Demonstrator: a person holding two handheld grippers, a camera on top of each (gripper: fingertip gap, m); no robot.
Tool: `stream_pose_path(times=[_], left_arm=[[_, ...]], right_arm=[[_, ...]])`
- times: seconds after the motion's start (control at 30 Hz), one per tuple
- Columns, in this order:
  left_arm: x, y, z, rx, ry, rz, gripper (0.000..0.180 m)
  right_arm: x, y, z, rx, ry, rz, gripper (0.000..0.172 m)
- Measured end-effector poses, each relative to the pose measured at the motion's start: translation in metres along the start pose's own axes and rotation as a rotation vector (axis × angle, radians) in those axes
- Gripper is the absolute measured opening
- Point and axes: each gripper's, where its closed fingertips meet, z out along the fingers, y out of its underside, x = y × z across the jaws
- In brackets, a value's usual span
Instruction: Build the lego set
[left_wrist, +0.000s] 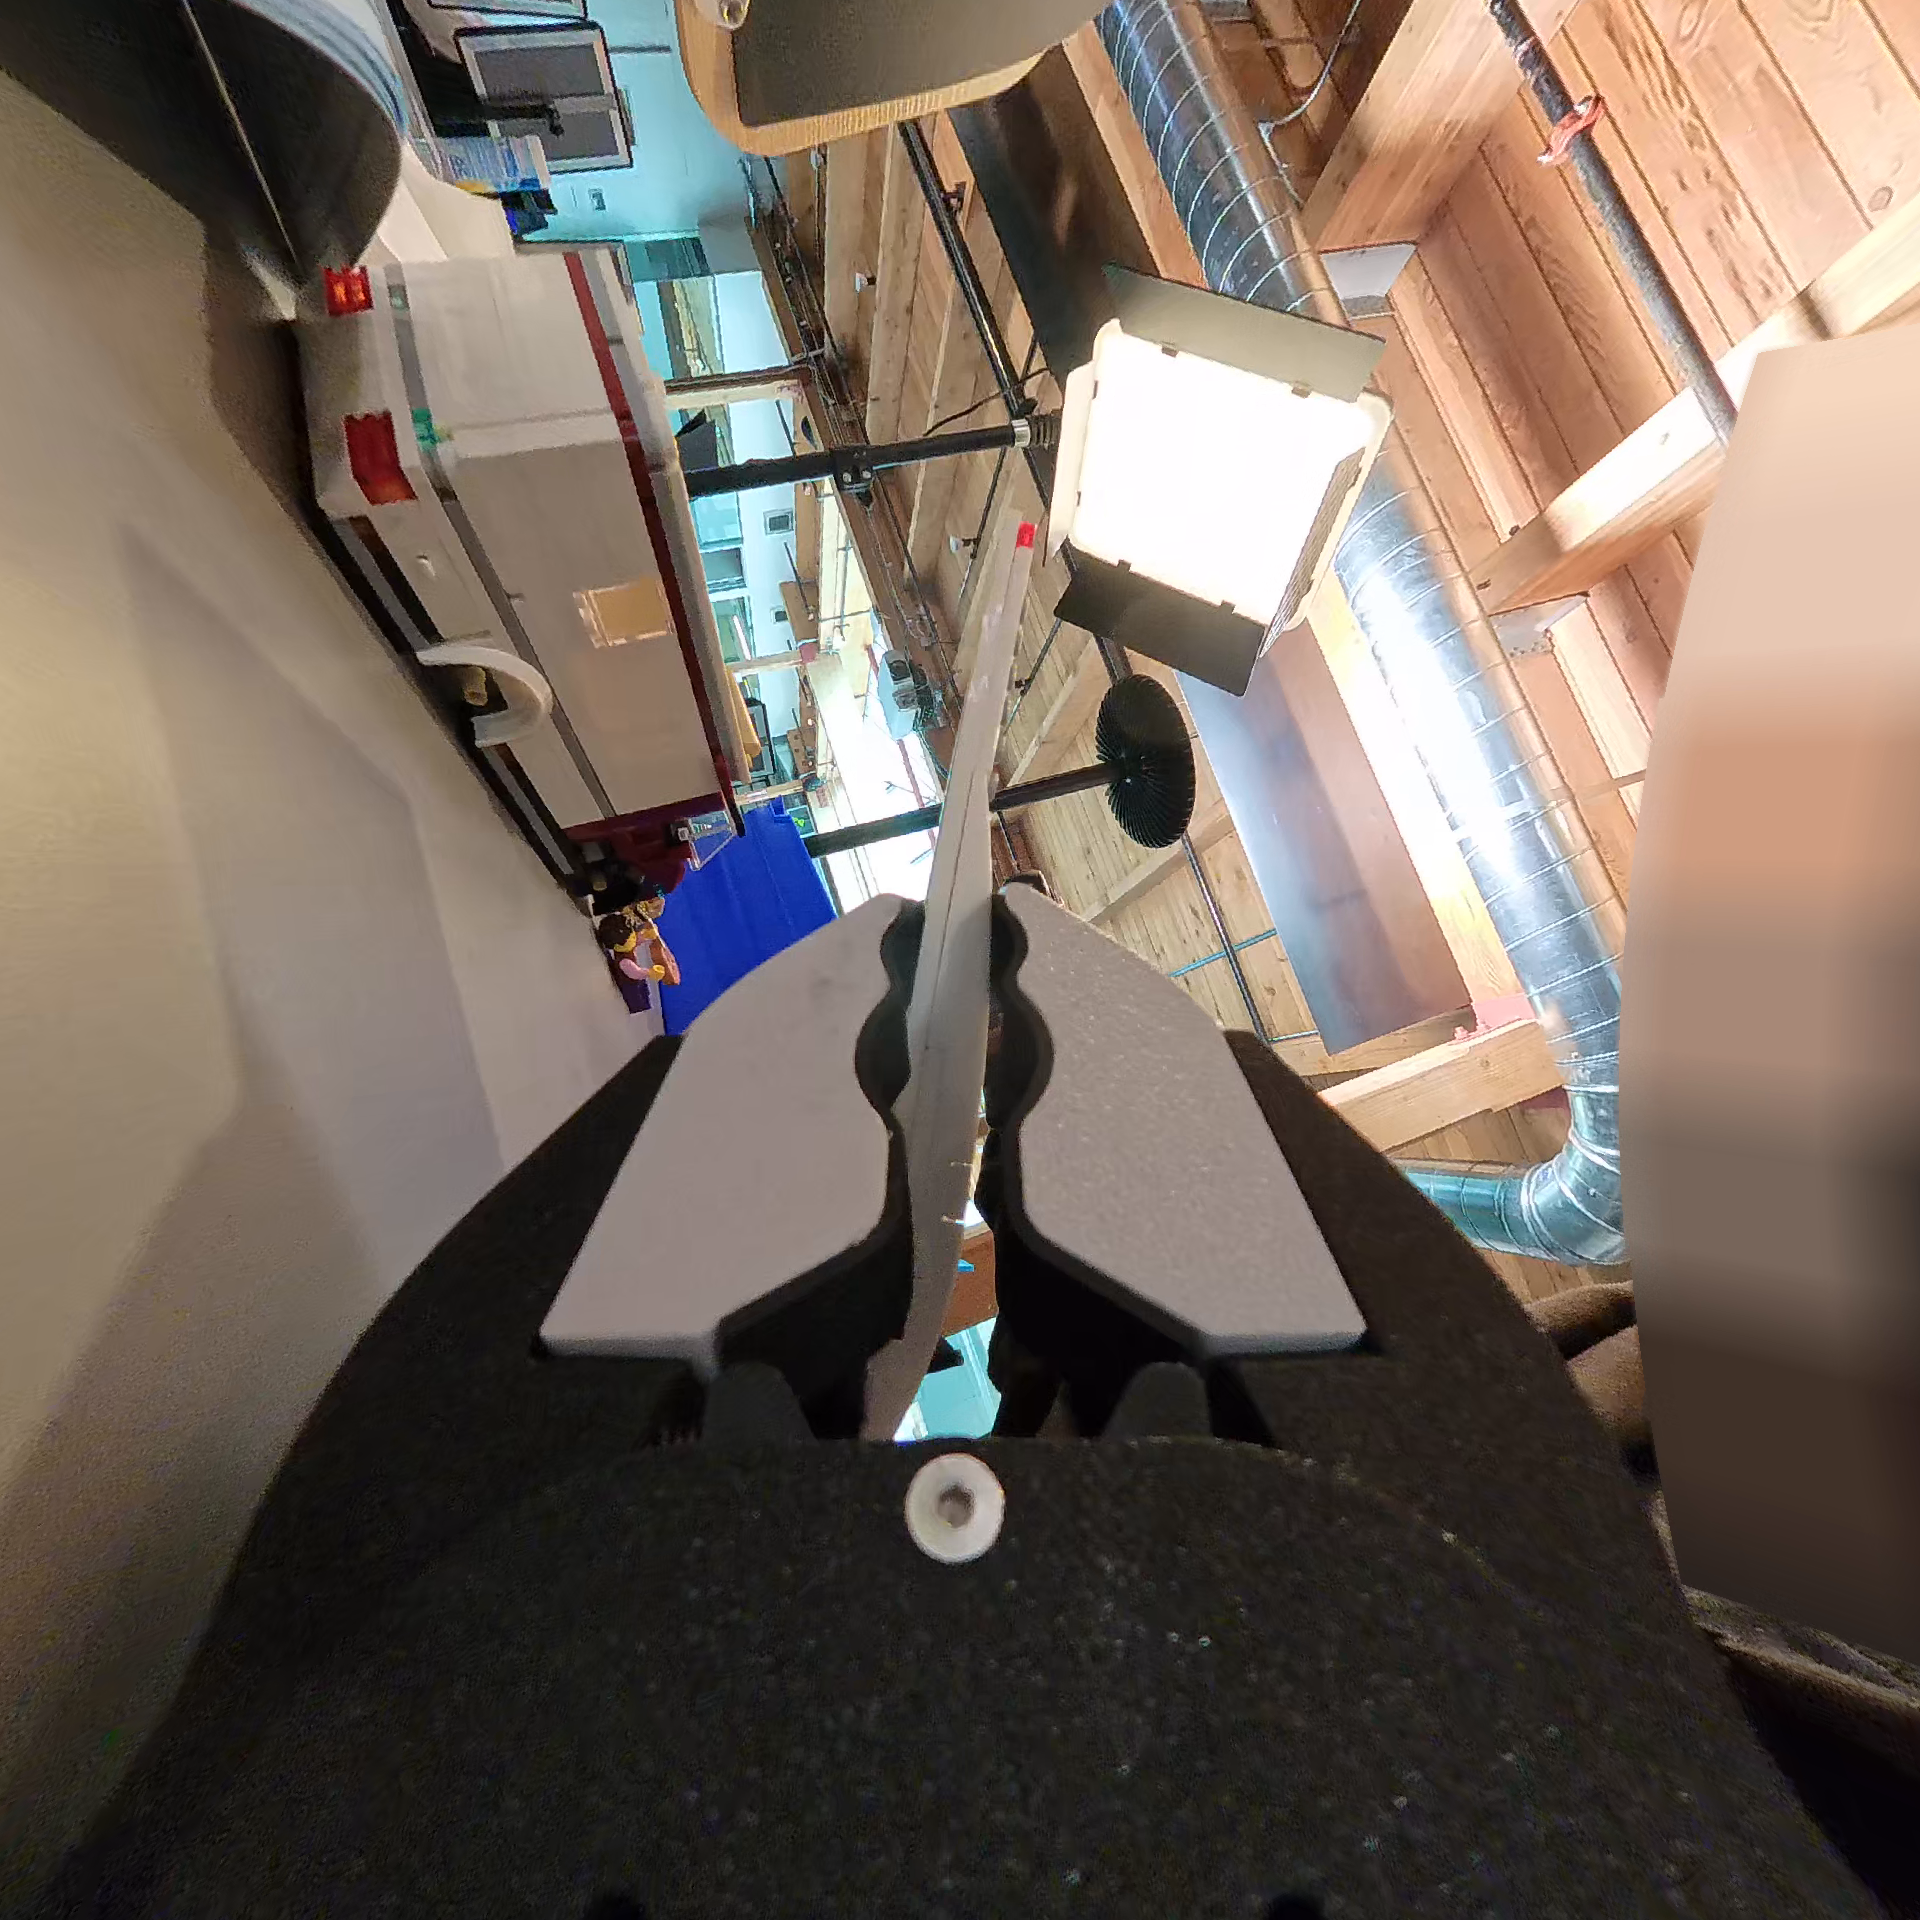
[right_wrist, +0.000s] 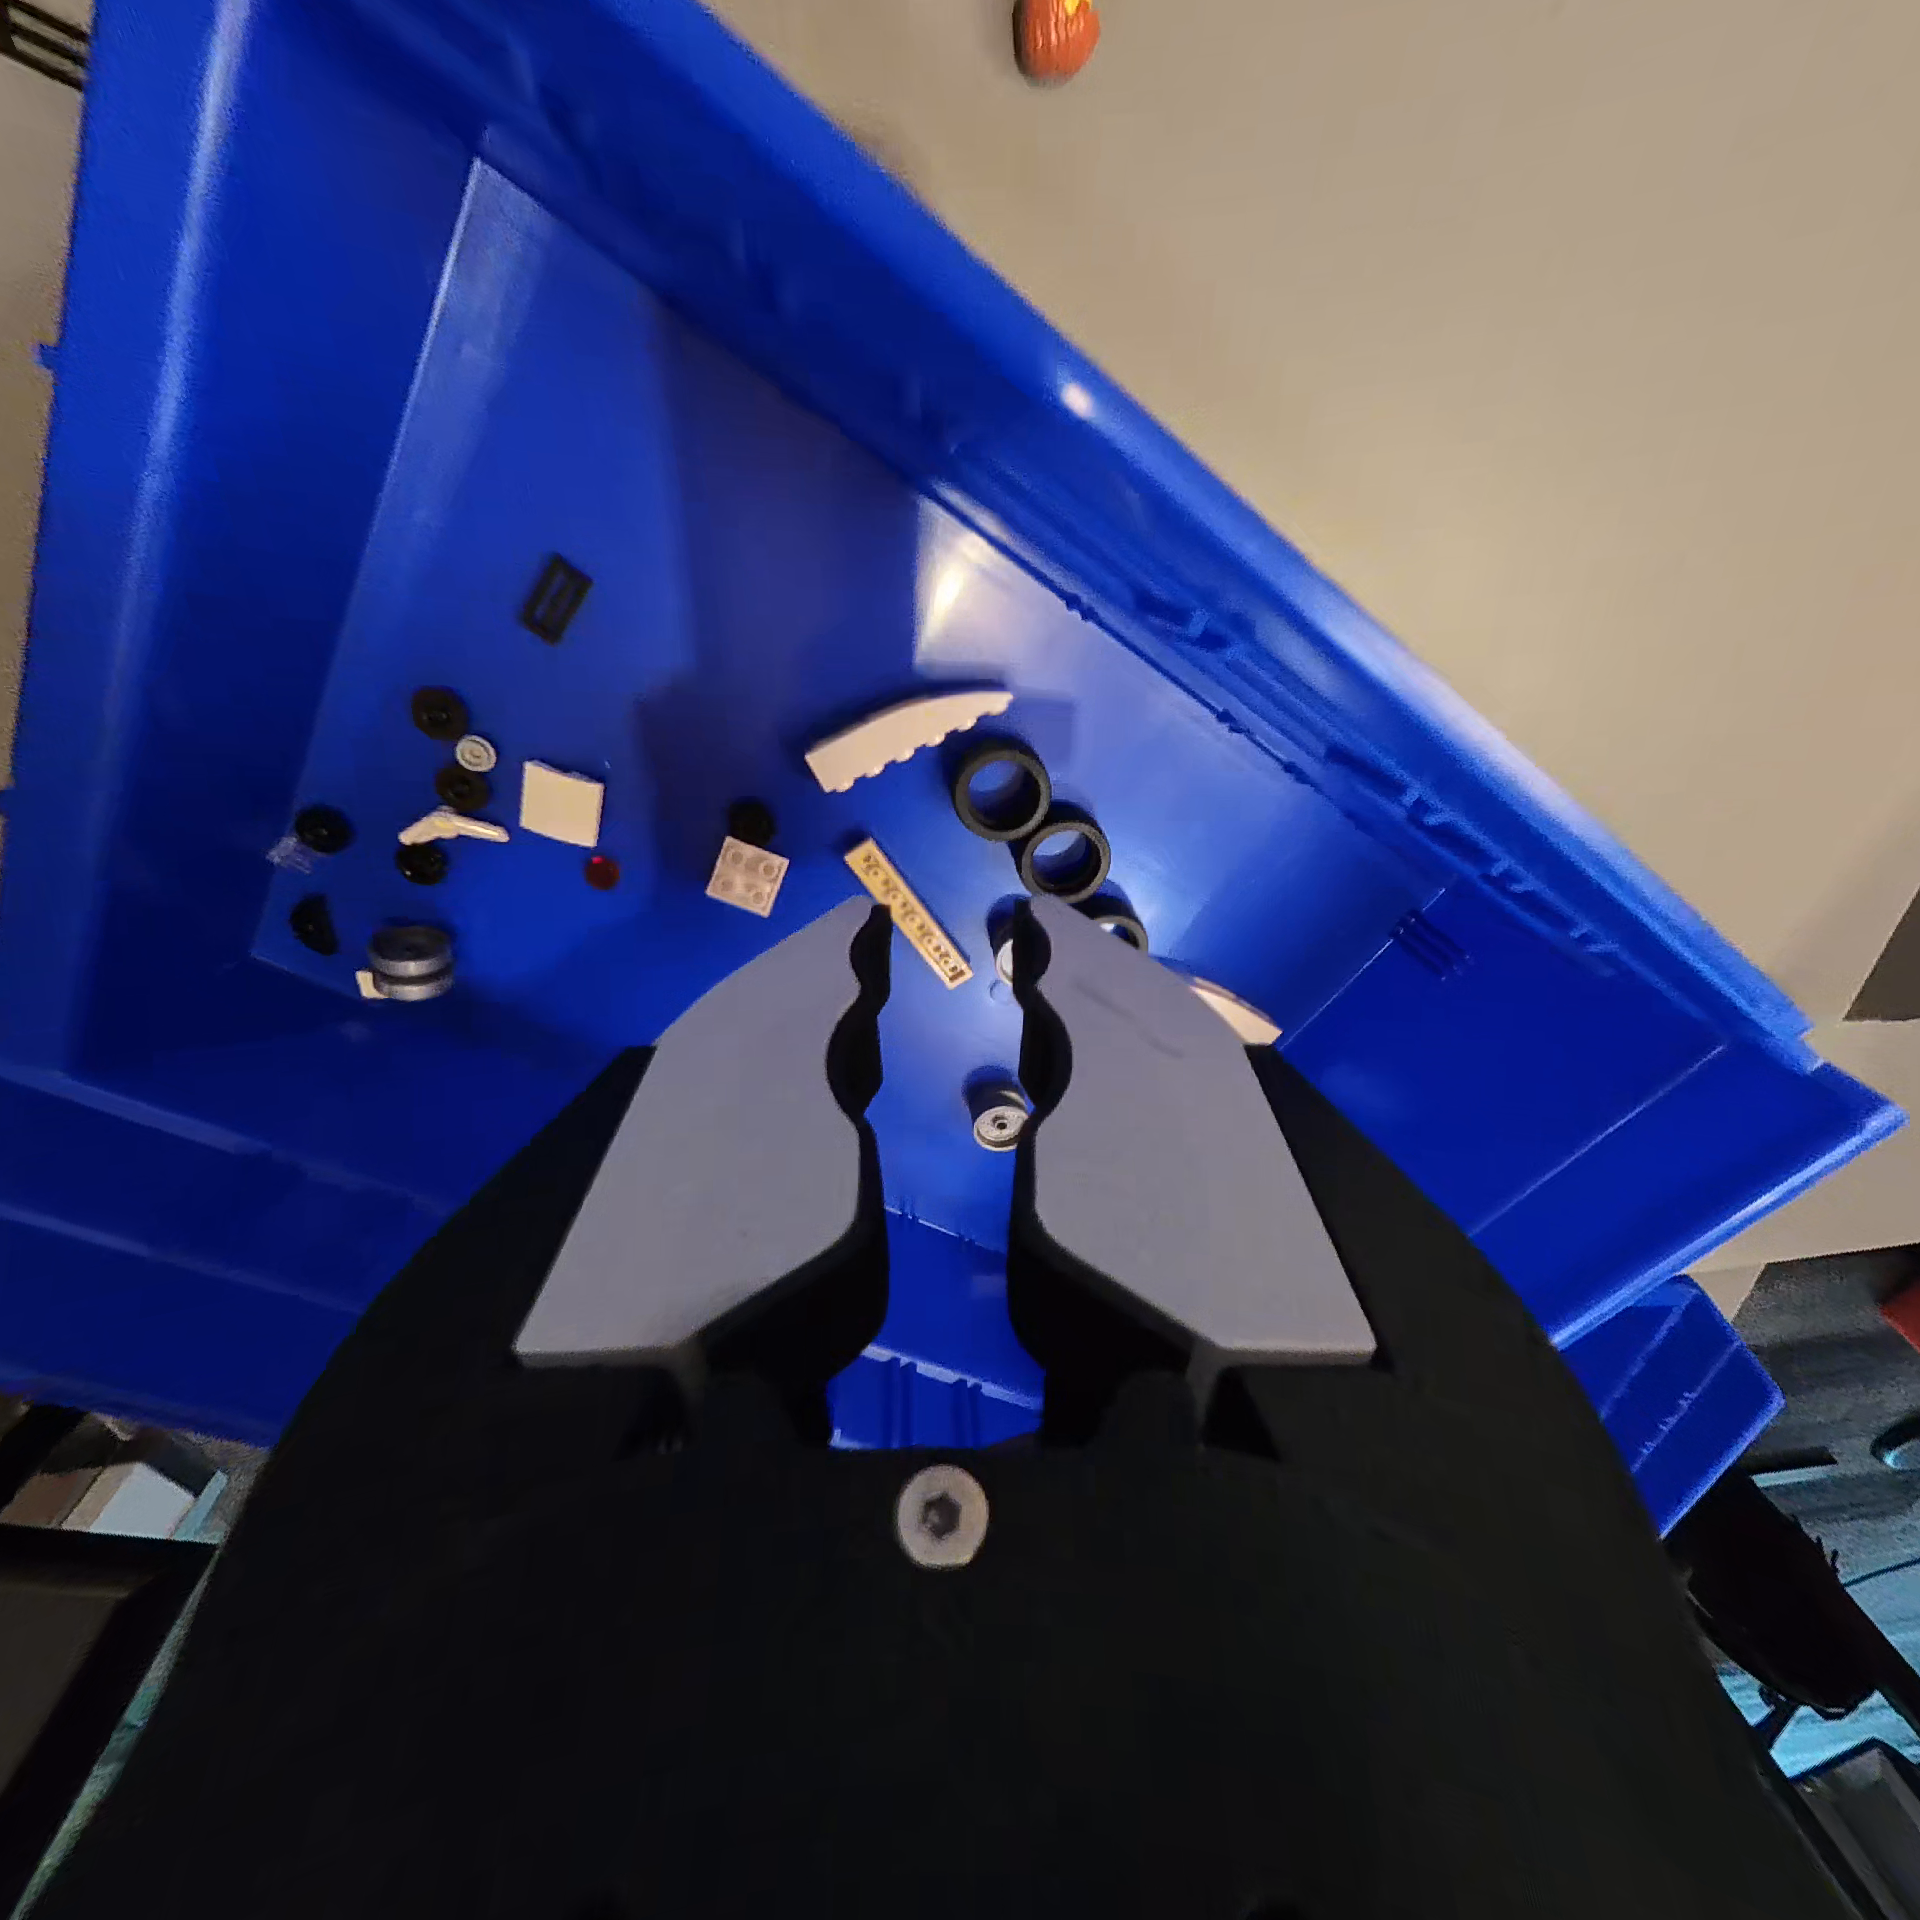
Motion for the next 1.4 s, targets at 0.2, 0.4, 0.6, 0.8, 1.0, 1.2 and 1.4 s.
stream_pose_path(times=[0.2, 0.4, 0.6, 0.8, 1.0, 1.2, 1.4], left_arm=[[0.001, -0.005, -0.004, 0.015, 0.0, 0.007, 0.012], [0.0, -0.005, -0.005, 0.022, -0.016, 0.014, 0.012], [0.0, -0.008, -0.008, 0.033, -0.023, 0.02, 0.012], [0.001, -0.008, -0.01, 0.035, -0.02, 0.016, 0.012], [-0.001, -0.008, -0.008, 0.028, -0.032, 0.029, 0.012], [-0.004, -0.013, -0.004, 0.022, -0.031, 0.013, 0.012], [-0.01, -0.023, 0.002, 0.059, -0.071, 0.044, 0.013]], right_arm=[[-0.001, -0.006, 0.004, -0.023, -0.004, -0.015, 0.023], [-0.001, -0.003, 0.005, -0.035, -0.009, -0.008, 0.023], [0.0, -0.006, 0.003, -0.056, -0.022, -0.008, 0.023], [-0.001, -0.008, 0.001, -0.063, -0.022, -0.012, 0.023], [-0.008, 0.006, -0.002, -0.033, 0.004, 0.003, 0.024], [-0.015, 0.027, -0.003, 0.042, 0.023, -0.005, 0.025], [-0.023, 0.031, 0.008, 0.143, 0.027, -0.088, 0.025]])
